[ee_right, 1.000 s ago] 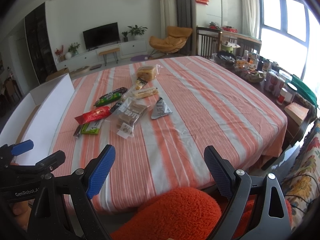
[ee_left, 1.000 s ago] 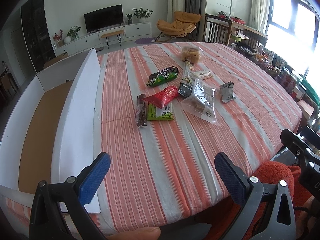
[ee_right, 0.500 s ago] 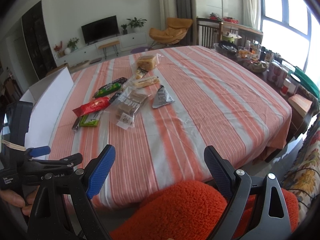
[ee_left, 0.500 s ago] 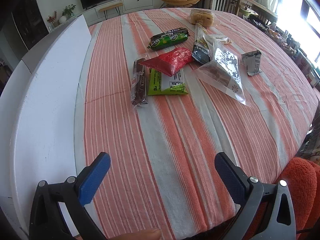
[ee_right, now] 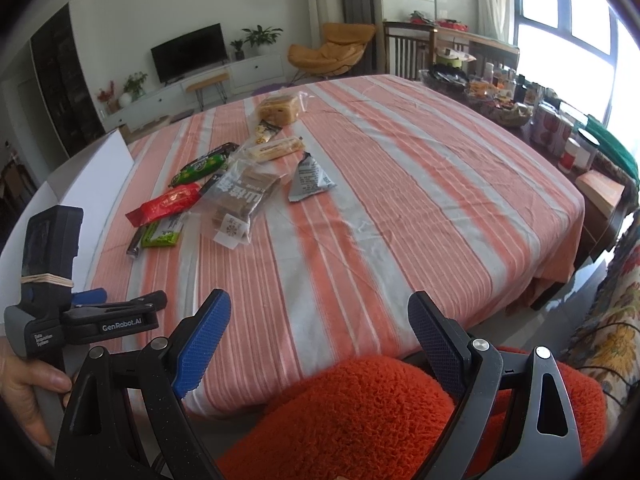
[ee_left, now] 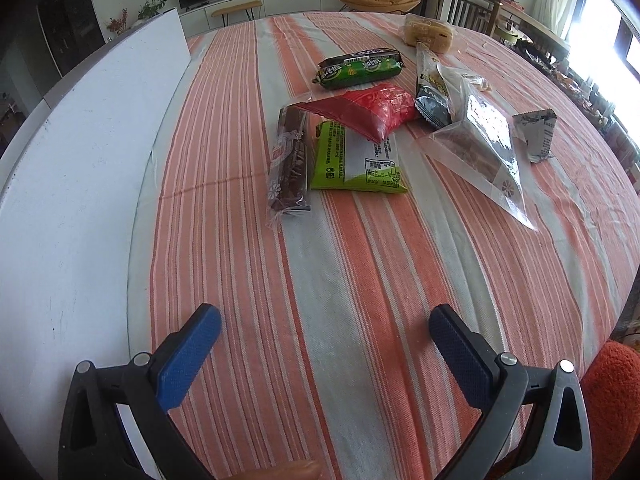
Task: Organize snacks
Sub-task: 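Move the left tool toward the brown-wrapped chocolate bar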
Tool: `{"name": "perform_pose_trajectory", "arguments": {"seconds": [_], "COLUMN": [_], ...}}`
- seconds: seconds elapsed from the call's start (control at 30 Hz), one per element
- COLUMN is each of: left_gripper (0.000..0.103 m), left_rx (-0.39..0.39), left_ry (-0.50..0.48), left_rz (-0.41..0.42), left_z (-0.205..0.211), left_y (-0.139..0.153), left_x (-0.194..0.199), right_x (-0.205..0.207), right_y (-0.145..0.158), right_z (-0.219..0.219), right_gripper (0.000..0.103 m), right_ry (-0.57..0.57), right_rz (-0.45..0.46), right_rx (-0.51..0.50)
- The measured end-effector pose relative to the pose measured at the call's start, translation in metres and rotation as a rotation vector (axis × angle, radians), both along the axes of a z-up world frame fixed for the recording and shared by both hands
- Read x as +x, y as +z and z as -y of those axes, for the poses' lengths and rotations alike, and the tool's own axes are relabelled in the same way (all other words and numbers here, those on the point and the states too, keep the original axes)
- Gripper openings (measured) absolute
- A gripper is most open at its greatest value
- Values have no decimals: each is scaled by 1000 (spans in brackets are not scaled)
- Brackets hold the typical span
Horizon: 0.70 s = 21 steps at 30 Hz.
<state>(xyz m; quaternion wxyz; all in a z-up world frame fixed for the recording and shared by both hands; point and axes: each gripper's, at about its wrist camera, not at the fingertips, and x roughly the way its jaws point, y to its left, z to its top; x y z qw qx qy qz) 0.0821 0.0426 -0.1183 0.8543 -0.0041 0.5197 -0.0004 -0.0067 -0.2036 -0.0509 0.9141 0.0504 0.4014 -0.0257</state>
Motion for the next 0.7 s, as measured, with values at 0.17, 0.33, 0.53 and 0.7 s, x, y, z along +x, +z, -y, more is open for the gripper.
{"name": "perform_pose_trajectory", "arguments": {"seconds": [0.17,0.33,0.53,0.7], "left_gripper": [103,103,103,103], "left_rx": [3,4,1,0], "left_ry": [-5,-19,-55,-76], "left_rz": [22,39,0,37], "left_z": [-1,-1,-4,-6], "left_y": [0,0,1,1], "left_x": [-4,-6,1,-1], "right_x": [1,1,6,52], "right_y": [-2,-2,-4,-7], "right_z": [3,5,15,43], "right_gripper": [92,92,92,92], "right_ry": [-1,-12,-19,-55], "right_rz": [-3,-5,-23,-105], "right_rx": [4,10,32,-13]}}
